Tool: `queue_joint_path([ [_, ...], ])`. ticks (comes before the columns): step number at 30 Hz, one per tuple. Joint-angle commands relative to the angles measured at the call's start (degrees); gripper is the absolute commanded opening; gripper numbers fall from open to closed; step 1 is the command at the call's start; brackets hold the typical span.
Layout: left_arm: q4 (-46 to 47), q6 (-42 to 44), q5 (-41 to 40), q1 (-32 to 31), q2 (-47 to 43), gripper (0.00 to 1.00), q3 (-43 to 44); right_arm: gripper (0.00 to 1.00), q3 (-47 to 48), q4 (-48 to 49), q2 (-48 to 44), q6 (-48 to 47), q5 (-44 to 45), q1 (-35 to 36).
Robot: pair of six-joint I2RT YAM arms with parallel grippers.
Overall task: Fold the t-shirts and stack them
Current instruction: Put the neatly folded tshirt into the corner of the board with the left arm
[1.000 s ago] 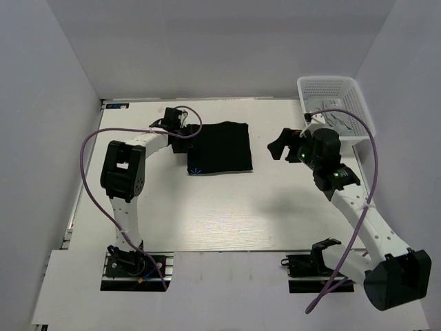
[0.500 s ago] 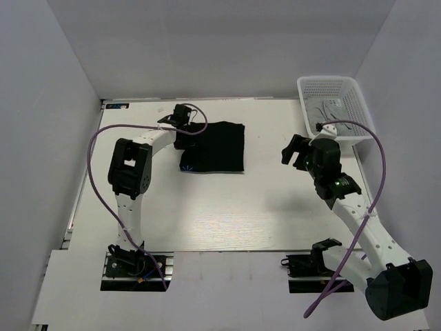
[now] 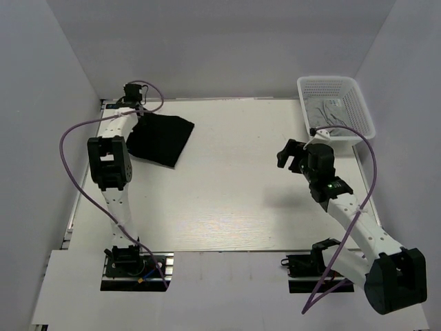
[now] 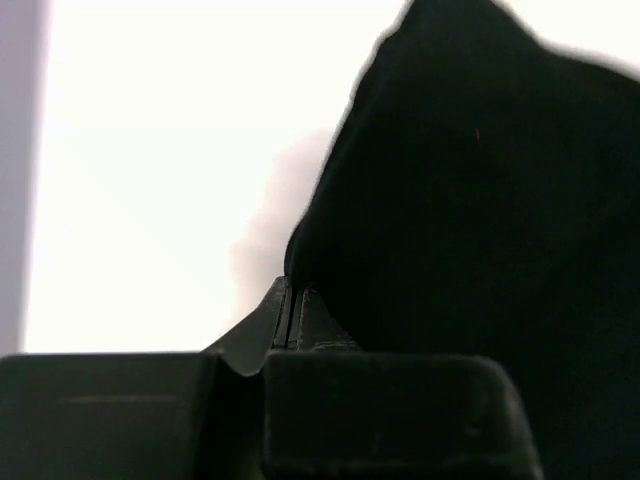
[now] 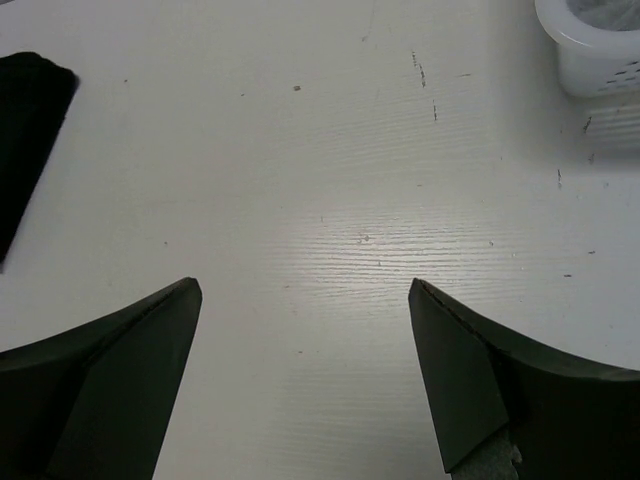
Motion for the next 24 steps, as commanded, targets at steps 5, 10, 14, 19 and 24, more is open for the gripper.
queue_joint_path([
  [5,-0.90,6.86,-0.10,6.61,14.28,0.00,23.68,0.90,3.47,6.36,7.72,-1.24,0.50,-0.38],
  [10,-1.44,4.85,1.30,10.22,19.92,0.00,31.12,0.90,5.06,7.76,10.72,-0.18,0.68,-0.73],
  [14,0.58,1.16,1.30,13.38,19.92,0.00,28.84,0.90,6.02,7.59,12.30,0.26,0.50,-0.82],
  [19,-0.04,0.10,3.32,15.85,19.92,0.00,27.27,0.90,6.91,7.41,13.36,0.52,-1.08,-0.91],
  [24,0.49,-1.04,5.78,17.08,19.39,0.00,29.45,0.90,7.34,6.71,14.15,0.78,-2.31,-0.82],
])
